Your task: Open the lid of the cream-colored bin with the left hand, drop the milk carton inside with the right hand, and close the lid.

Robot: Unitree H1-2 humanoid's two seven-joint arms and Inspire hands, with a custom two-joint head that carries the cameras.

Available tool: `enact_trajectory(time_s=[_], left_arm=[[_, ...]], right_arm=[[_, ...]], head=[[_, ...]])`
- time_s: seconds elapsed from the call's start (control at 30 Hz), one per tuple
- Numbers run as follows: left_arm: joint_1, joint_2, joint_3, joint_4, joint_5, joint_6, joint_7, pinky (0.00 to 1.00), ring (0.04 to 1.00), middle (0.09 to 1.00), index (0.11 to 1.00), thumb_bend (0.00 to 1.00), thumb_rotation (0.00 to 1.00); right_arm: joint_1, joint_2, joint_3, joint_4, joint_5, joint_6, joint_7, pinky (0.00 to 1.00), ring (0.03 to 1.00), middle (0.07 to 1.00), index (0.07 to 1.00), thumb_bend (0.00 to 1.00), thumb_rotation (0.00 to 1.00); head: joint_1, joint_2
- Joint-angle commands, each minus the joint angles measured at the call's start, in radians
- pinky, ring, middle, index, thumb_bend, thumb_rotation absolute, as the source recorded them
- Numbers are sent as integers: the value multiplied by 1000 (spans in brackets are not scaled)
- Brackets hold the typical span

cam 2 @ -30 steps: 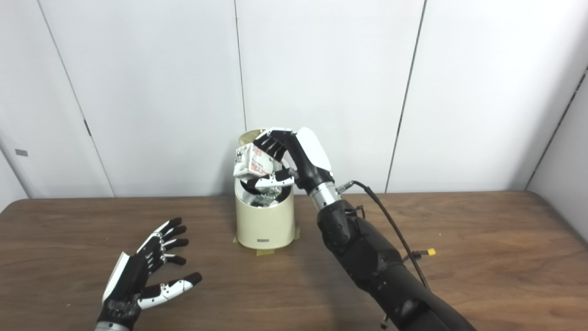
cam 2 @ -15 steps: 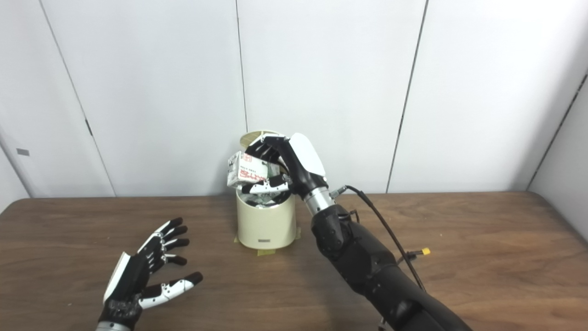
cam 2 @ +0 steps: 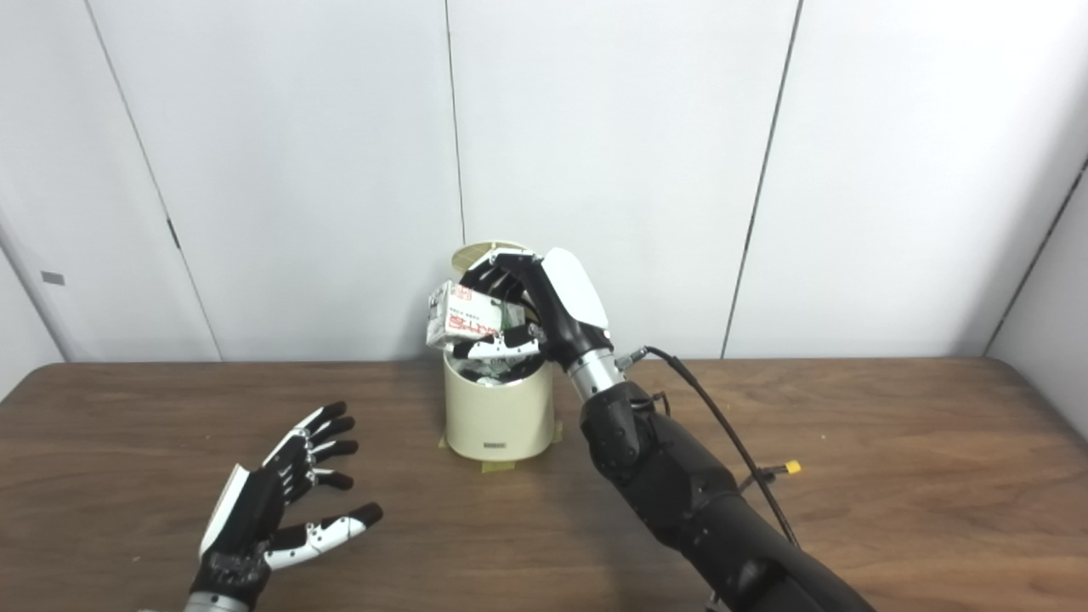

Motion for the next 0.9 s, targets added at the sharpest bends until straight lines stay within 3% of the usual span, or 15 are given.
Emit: enact_trajectory(time_s=[0.0, 0.1, 0.3, 0.33, 0.4, 0.43, 0.5, 0.87], left_arm=[[9, -7, -6, -15, 3, -22, 9, 621, 790, 862, 899, 739, 83], [10, -7, -5, -16, 4, -22, 9, 614, 786, 861, 898, 739, 90], [10, -2, -4, -16, 1, -23, 6, 622, 790, 864, 900, 733, 80], [10, -1, -4, -17, 2, -23, 6, 627, 790, 863, 898, 732, 79], [10, -1, -3, -19, 3, -21, 6, 628, 790, 862, 898, 729, 77], [10, 0, -3, -20, 2, -21, 6, 626, 789, 862, 897, 730, 79], [11, 1, -2, -20, 1, -22, 5, 625, 789, 861, 896, 731, 78], [8, 6, 0, -11, 0, -31, 6, 624, 792, 863, 898, 730, 85]], right_arm=[[-20, -8, -6, -2, 12, -20, 15, 353, 412, 494, 497, 519, 0], [-18, -14, -8, -10, 13, -20, 22, 357, 414, 494, 497, 519, 0], [-18, -15, -52, -11, 33, -20, 120, 365, 419, 501, 516, 517, 0], [-19, -17, -51, -8, 15, -20, 127, 377, 426, 512, 515, 517, 0], [-18, -22, -52, -9, -15, -20, 133, 406, 529, 623, 502, 517, 91], [-15, -24, -55, -11, -27, -20, 135, 445, 582, 673, 620, 701, 37], [-10, -24, -66, -17, -45, -19, 142, 479, 621, 708, 690, 801, 7], [5, -26, -89, -40, -67, -19, 163, 493, 617, 697, 696, 803, 0]], head=[[0, 0], [-4, 1], [-7, 2], [-7, 2], [-7, 3], [-8, 4], [-10, 5], [-13, 7]])
